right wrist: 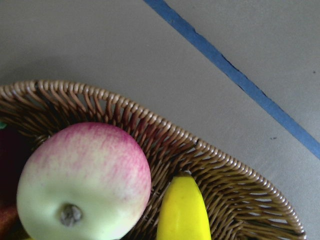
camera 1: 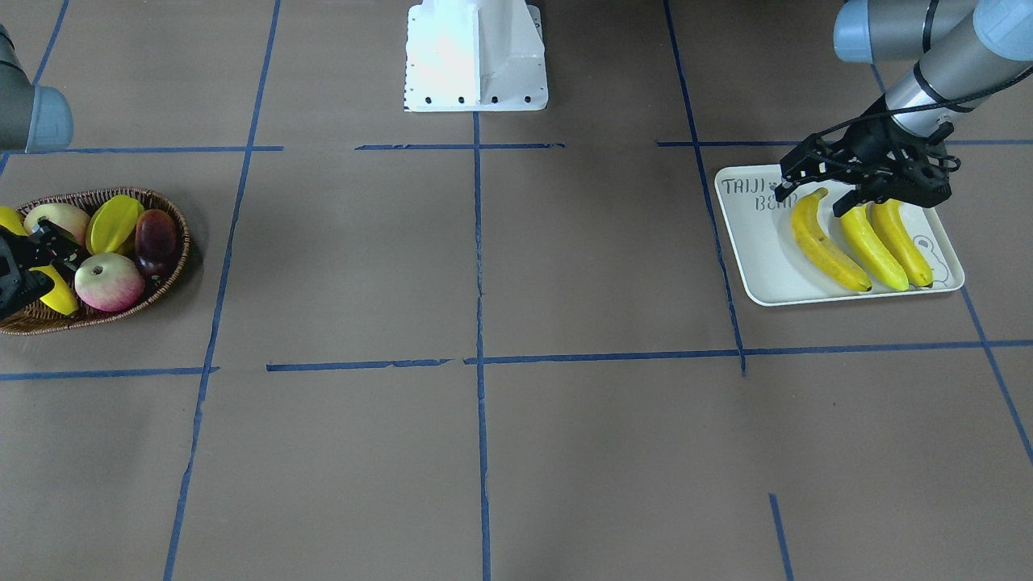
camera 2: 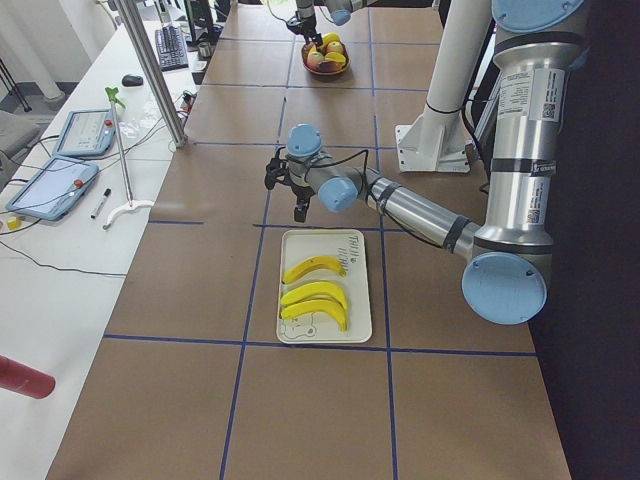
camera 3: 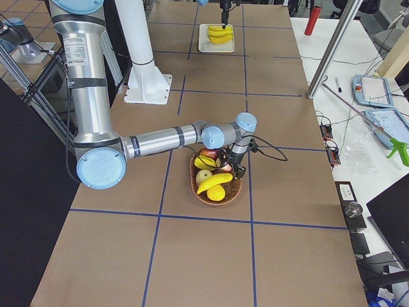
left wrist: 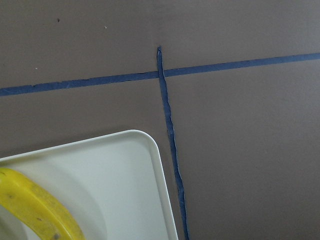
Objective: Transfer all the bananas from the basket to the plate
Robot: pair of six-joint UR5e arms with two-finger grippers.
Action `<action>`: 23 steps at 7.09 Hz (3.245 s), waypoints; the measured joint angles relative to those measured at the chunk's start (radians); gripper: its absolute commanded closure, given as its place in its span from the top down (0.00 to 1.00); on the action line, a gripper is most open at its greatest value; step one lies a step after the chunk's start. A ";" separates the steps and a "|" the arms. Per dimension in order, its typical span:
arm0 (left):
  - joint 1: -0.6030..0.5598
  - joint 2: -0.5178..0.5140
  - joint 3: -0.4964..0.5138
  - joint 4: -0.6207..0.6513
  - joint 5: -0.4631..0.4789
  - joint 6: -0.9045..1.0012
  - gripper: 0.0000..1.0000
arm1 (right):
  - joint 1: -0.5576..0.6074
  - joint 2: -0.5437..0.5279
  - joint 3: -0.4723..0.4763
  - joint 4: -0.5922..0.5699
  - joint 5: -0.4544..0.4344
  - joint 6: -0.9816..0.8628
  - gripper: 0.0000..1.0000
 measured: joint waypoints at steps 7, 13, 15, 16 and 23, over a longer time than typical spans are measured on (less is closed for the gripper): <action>0.000 0.000 -0.001 0.000 0.001 0.001 1.00 | 0.004 -0.001 -0.008 -0.052 0.001 0.008 0.48; 0.000 0.000 -0.001 -0.001 0.000 0.003 1.00 | -0.009 0.003 -0.015 -0.072 -0.006 0.007 0.57; 0.000 0.000 0.000 -0.001 0.000 0.003 1.00 | -0.010 0.004 -0.014 -0.076 -0.007 0.008 0.59; 0.000 0.000 0.000 -0.002 0.000 0.003 1.00 | -0.013 0.007 -0.011 -0.090 -0.007 0.008 0.57; -0.001 0.001 -0.001 -0.003 0.002 0.003 1.00 | 0.017 0.011 0.054 -0.192 -0.010 0.004 0.03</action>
